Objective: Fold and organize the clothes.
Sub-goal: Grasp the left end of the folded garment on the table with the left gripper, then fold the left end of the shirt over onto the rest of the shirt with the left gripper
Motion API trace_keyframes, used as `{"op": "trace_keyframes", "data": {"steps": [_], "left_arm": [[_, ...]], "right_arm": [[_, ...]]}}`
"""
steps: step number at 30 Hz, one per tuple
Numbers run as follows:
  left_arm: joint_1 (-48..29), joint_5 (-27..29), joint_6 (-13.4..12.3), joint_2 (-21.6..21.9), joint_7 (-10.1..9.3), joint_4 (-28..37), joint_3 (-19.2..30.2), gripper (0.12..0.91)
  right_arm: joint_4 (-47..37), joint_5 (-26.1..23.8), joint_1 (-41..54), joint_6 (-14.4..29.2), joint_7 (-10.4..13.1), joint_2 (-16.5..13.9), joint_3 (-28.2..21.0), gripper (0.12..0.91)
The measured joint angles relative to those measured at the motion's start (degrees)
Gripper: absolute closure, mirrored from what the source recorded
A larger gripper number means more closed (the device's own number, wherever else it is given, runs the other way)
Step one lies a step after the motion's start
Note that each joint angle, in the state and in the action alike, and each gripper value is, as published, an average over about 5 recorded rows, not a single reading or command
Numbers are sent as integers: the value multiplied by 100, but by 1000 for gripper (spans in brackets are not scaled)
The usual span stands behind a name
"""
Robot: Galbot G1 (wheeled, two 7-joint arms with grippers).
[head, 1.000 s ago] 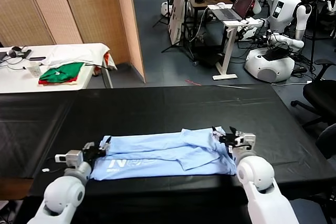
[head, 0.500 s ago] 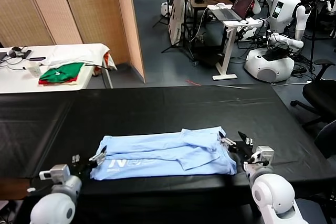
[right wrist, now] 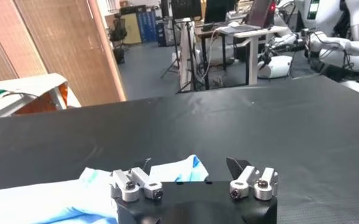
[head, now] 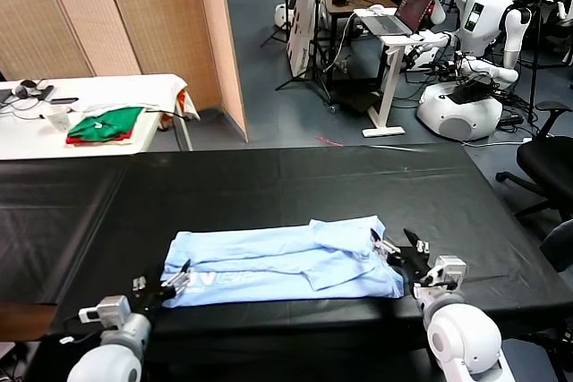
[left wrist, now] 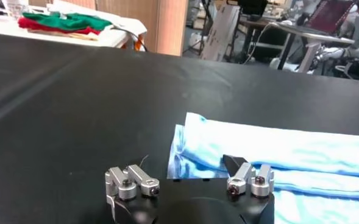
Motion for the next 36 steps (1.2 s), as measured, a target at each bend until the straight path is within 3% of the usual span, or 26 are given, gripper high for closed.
{"op": "trace_keyframes", "data": {"steps": [3, 11, 14, 22, 28, 32, 36], "left_arm": [[2, -109, -4, -63, 18, 10, -1, 264], [52, -103, -36, -202, 58, 13, -14, 771], [63, 32, -47, -193, 79, -18, -15, 863], [54, 1091, -375, 110, 198, -29, -141, 862], [130, 2035, -669, 783, 209, 69, -404, 862], [178, 2277, -756, 1236, 204, 99, -606, 862], [186, 2249, -691, 1412, 179, -14, -660, 862]], "right_arm": [[0, -40, 0, 4, -3, 13, -27, 118], [9, -131, 2, 37, -30, 26, -62, 118], [31, -138, -12, 47, -33, 29, -50, 118], [142, -131, -140, 68, -40, 24, 37, 118], [210, -130, -263, 80, -40, 82, 71, 118], [250, -139, -322, 86, -40, 119, 85, 118], [289, -169, -372, 94, -39, 170, 104, 118]]}}
